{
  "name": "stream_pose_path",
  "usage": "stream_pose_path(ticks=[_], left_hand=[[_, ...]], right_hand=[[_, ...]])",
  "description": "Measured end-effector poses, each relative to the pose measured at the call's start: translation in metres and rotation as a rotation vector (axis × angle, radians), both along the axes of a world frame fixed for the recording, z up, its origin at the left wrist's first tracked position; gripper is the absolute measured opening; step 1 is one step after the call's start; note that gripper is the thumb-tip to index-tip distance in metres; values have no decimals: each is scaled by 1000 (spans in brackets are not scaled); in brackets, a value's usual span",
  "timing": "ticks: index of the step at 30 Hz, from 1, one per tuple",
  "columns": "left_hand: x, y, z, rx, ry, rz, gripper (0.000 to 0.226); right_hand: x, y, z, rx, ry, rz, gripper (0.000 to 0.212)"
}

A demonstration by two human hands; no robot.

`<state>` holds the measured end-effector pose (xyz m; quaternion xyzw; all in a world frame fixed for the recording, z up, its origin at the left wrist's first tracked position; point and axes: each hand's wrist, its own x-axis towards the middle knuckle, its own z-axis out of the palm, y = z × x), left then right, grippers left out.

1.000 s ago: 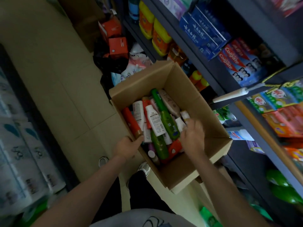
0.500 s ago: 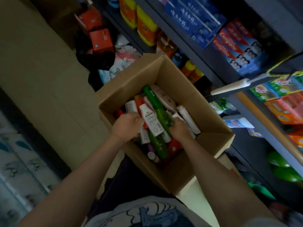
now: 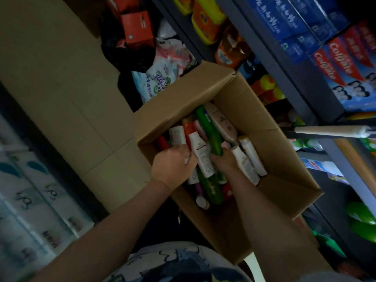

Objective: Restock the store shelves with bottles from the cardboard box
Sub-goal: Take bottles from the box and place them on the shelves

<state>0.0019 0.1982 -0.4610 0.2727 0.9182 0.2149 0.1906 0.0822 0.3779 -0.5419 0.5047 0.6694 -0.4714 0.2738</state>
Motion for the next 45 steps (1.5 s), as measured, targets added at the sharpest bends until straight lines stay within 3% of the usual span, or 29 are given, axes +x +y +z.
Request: stream_pose_path(ticks=[2,5,7,9,12,15,16,18,22,25,26,31,37,39,42,45], left_hand=[[0,2,0,12,-6,2,37],[0,6,2,30,0,14,35],[-1,10,9,-20,-52,21,32],[-4,12,14,-33,-239,147,37],[-7,27,43,299,-747,588,39],[10,67,95,533,-941,560,37],[22,80,116,570,-952,503,35],[51,107,160,628,-885,426,34],[95,140,242,939,-796,311,16],[126,165,324,1130,-672,121,20],[135,174,348,1155,-613,55,20],[179,221,444,1146,-342,-242,17],[189,274,517,1294,-126,-112,28],[184,294,523,1188,121,-185,29],[180,320,519,880,514,-361,32],[184,340,510,721,673,-502,42]], right_hand=[[-5,1,13,-132,46,-140,50],[-3,4,34,-509,110,-561,64],[-1,5,53,-615,206,-676,55],[1,11,67,-582,238,-649,71],[6,20,101,-476,228,-526,89],[24,30,156,-330,310,-486,68],[34,34,175,-299,348,-480,72],[54,46,223,-262,486,-424,82],[94,70,316,-227,786,-317,75],[135,101,392,-113,1059,-89,26],[149,111,417,-48,1121,-31,19],[208,162,510,386,1315,121,38],[253,193,582,632,1497,89,39],[258,203,601,692,1586,29,38],[261,224,626,832,1612,-42,36],[258,252,640,929,1511,-48,35]])
